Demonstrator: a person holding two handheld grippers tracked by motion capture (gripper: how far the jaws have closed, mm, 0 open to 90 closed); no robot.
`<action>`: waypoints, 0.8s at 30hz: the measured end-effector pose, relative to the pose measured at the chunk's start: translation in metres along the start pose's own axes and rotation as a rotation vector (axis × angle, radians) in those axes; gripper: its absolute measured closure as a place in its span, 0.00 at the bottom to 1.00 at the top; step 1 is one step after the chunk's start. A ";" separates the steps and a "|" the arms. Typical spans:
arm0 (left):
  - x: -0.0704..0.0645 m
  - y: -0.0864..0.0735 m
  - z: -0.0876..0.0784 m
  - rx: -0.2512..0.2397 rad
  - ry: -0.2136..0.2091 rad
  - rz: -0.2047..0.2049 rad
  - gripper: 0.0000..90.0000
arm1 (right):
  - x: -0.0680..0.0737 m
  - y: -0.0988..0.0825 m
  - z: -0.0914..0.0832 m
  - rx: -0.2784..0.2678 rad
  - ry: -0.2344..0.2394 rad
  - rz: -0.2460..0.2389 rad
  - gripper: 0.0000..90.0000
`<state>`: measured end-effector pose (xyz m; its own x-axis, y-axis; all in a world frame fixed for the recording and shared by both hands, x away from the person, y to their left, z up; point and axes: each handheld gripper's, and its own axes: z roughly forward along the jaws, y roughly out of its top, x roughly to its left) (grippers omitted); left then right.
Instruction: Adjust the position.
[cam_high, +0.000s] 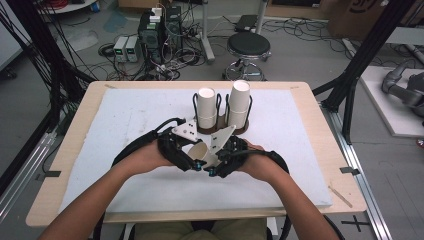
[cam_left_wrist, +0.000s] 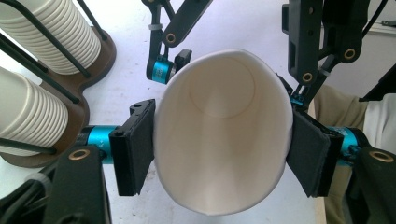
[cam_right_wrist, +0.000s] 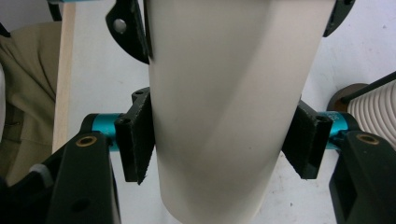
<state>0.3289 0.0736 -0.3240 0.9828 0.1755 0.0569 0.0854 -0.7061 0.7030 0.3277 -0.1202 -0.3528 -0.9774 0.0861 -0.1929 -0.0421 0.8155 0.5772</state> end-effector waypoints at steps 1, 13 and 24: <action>0.000 0.000 0.000 0.000 0.002 0.001 0.35 | 0.000 0.000 0.000 0.002 -0.001 -0.001 0.40; 0.001 -0.011 -0.001 -0.128 0.013 -0.004 0.23 | -0.001 -0.006 0.000 -0.013 0.006 0.021 0.41; 0.006 -0.040 -0.020 -0.345 0.002 -0.129 0.20 | -0.010 -0.037 -0.012 -0.114 0.018 0.127 0.40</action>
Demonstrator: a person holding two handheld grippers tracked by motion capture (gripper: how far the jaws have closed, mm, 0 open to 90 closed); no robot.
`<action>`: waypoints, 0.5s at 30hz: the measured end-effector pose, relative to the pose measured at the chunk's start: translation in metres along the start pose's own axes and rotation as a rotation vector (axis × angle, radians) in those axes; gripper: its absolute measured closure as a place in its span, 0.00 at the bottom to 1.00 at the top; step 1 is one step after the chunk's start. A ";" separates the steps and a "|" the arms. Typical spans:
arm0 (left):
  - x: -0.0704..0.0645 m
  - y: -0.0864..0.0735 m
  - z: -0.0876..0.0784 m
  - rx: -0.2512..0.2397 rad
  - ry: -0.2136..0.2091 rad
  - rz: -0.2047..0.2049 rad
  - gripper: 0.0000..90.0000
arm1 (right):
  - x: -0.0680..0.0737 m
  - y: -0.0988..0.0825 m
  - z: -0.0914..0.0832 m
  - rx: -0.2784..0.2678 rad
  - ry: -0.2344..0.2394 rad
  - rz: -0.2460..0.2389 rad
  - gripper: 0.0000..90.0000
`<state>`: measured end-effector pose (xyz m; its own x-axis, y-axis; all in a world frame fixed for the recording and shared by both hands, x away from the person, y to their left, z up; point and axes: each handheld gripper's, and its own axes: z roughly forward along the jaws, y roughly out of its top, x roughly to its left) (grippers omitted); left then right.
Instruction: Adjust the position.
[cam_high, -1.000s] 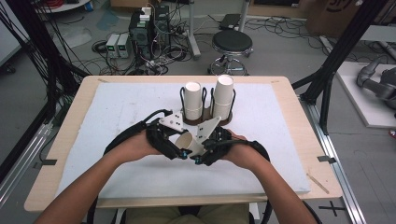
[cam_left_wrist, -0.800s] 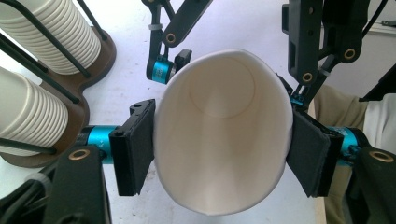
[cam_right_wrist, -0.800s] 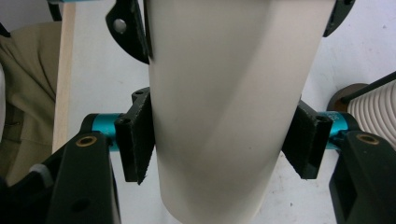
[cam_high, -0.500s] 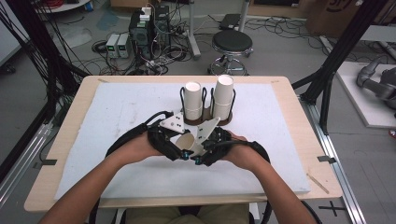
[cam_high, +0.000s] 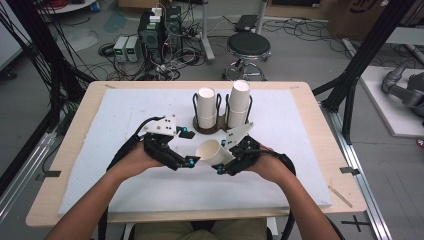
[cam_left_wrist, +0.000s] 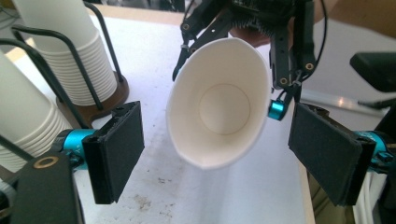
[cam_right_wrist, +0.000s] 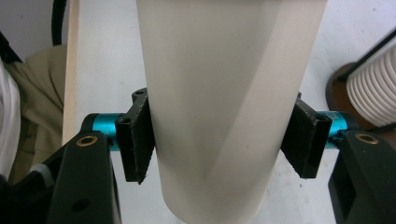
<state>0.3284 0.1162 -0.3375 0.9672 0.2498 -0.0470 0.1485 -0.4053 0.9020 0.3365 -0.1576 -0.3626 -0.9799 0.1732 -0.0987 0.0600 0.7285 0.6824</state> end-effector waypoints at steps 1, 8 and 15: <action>0.001 -0.002 -0.002 -0.011 0.007 -0.008 0.20 | -0.001 -0.003 -0.001 -0.012 -0.002 0.016 0.40; 0.007 -0.023 -0.013 -0.127 0.093 -0.084 0.20 | -0.005 -0.026 -0.012 -0.118 -0.031 0.097 0.39; 0.012 -0.052 -0.020 -0.234 0.190 -0.164 0.20 | -0.004 -0.051 -0.024 -0.250 -0.104 0.181 0.39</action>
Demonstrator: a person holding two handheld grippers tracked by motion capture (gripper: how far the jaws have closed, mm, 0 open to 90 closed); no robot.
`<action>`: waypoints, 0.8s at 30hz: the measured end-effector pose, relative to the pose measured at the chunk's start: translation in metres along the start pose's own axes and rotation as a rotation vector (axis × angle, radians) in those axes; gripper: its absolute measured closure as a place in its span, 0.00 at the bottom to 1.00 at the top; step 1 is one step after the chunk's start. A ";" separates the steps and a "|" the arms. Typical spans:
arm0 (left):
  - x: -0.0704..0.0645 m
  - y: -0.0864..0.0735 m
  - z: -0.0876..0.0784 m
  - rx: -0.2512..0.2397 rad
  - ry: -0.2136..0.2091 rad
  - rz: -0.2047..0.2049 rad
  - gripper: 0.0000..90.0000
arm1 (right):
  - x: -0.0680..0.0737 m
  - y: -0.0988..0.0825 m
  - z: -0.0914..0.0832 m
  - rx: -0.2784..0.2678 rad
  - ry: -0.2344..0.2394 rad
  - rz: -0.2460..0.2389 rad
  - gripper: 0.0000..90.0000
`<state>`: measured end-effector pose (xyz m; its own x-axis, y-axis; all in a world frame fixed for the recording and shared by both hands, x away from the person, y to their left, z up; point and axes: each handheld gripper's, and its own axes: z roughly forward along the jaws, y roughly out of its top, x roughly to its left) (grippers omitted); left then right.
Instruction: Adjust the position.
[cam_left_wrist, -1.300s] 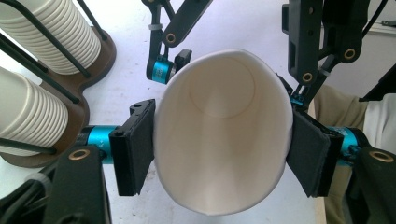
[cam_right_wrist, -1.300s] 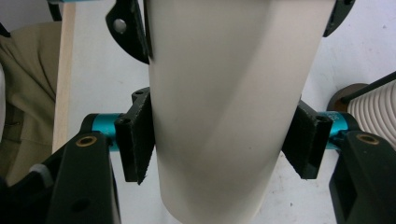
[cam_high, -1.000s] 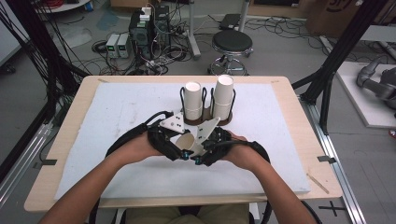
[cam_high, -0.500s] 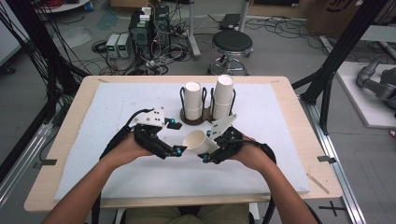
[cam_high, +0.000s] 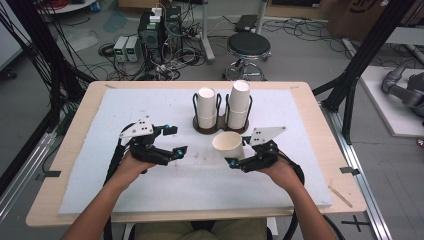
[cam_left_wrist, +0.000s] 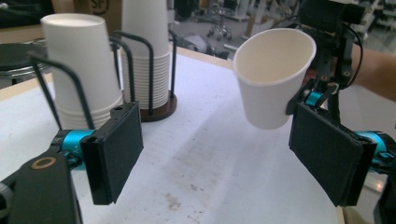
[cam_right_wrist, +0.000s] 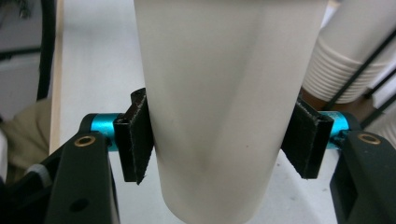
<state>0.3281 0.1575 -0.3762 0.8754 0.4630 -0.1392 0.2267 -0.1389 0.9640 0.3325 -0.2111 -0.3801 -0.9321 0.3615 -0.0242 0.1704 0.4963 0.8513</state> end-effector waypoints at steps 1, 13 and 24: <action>0.001 -0.003 -0.001 -0.006 0.012 -0.003 0.20 | -0.001 -0.003 -0.002 -0.018 -0.008 0.007 0.39; 0.011 -0.028 -0.016 -0.073 0.117 -0.035 0.20 | -0.005 -0.032 -0.030 -0.133 -0.160 0.091 0.38; 0.015 -0.034 -0.029 -0.129 0.202 -0.032 0.20 | -0.005 -0.050 -0.054 -0.218 -0.284 0.157 0.37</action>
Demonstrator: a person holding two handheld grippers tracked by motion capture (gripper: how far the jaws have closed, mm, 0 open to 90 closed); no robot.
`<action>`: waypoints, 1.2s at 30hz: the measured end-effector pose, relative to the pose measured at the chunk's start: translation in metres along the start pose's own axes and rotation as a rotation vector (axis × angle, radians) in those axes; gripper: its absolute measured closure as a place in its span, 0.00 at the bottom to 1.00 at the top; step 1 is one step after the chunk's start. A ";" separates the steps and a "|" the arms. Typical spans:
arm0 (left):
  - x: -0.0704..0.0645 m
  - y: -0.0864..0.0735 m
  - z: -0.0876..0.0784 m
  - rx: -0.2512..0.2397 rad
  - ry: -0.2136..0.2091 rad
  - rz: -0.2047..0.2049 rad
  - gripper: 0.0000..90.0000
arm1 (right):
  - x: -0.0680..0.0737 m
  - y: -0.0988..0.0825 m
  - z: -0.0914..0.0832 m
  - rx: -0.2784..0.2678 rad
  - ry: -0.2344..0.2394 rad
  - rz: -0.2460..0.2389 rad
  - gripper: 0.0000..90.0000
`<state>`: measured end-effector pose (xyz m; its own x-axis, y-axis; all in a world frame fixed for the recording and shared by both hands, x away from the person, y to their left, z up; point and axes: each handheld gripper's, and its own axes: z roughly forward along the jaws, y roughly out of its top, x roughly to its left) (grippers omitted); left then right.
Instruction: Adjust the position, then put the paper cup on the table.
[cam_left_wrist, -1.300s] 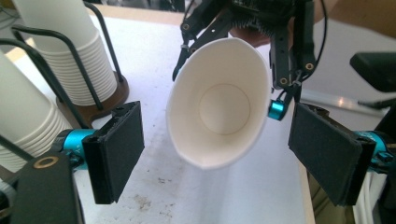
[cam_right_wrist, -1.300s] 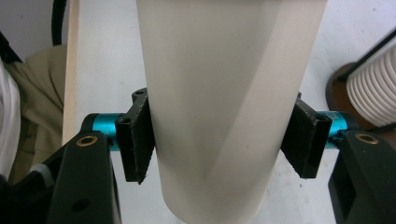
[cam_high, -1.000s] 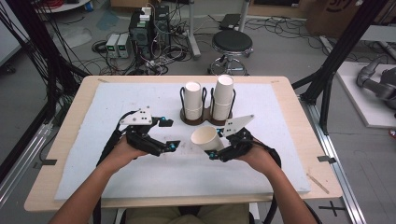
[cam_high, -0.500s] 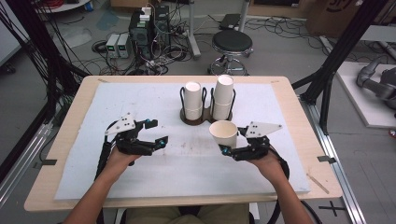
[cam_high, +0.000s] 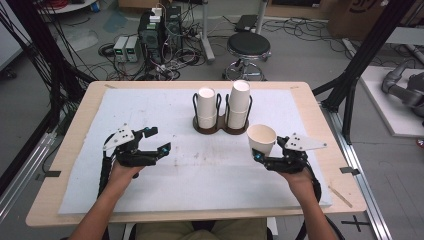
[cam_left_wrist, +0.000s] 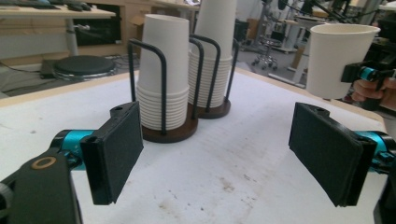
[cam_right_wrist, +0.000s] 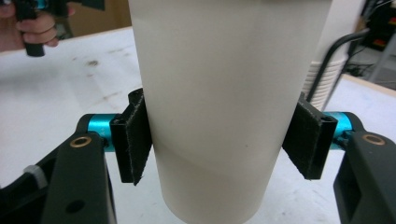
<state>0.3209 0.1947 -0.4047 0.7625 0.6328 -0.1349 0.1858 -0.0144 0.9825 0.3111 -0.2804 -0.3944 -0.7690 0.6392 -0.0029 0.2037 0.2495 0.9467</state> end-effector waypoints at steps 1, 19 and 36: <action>0.001 0.000 -0.001 -0.001 0.004 0.001 0.20 | -0.001 0.000 -0.002 -0.007 -0.009 0.003 0.37; 0.008 -0.004 -0.008 -0.015 0.026 -0.015 0.20 | -0.007 -0.001 -0.016 -0.080 -0.113 0.034 0.37; 0.010 -0.004 -0.009 -0.015 0.036 -0.018 0.20 | -0.009 -0.002 -0.019 -0.082 -0.150 0.039 0.37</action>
<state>0.3223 0.2084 -0.4093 0.7365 0.6600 -0.1485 0.1903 0.0085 0.9817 0.3062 -0.3004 -0.3903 -0.6613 0.7501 -0.0079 0.1771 0.1664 0.9700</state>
